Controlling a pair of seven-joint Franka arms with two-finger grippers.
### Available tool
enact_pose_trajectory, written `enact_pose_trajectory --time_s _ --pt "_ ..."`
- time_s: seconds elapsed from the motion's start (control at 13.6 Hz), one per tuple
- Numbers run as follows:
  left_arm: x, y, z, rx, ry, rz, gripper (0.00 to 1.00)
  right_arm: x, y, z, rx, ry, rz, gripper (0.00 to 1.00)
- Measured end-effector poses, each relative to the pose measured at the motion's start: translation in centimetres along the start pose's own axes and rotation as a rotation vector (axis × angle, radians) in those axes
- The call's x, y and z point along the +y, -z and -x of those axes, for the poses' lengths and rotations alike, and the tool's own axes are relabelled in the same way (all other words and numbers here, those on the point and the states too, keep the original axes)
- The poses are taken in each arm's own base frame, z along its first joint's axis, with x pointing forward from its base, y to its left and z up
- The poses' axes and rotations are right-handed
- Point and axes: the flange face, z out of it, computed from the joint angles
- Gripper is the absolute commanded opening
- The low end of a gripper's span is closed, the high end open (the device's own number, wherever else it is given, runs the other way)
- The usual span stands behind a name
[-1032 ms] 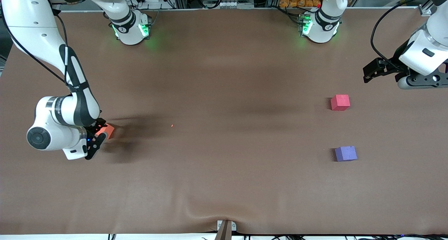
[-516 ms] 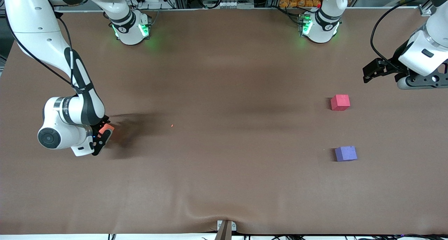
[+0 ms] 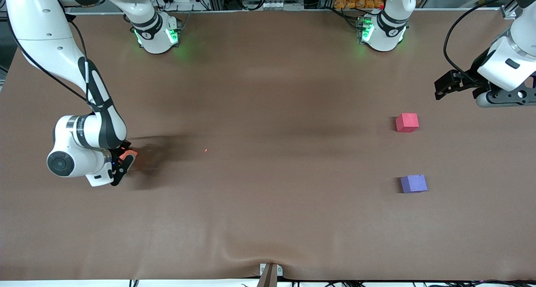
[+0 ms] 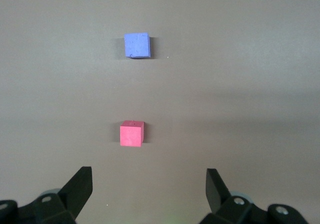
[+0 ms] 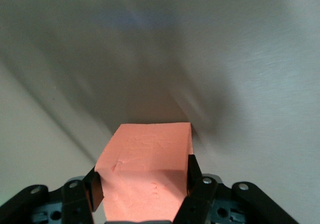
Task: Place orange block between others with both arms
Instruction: 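Lift the orange cube and carry it toward the table middle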
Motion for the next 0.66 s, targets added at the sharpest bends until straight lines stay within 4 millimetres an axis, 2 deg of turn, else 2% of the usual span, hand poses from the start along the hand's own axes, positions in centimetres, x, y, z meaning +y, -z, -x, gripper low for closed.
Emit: enact_pose_trajectory --time_s 0.22,0.37,0.44,0.52,0.66 --pt "0.0 0.0 -0.1 0.005 0.0 0.001 1.0 0.8 4.6 -0.4 0.1 -0.038 0.056 0.27" --pt "0.0 0.0 -0.1 0.006 0.0 0.001 1.0 -0.5 7.7 -2.1 0.216 -0.122 0.018 0.27" --pt "0.0 0.0 -0.1 0.006 0.001 0.001 1.0 -2.2 8.8 -4.2 0.26 -0.181 -0.019 0.27" --pt "0.0 0.0 -0.1 0.006 0.0 0.001 1.0 -4.4 9.7 -7.2 0.289 -0.245 -0.057 0.28" --pt "0.0 0.0 -0.1 0.006 0.0 0.001 1.0 -10.2 10.7 -14.0 0.313 -0.38 -0.136 0.29"
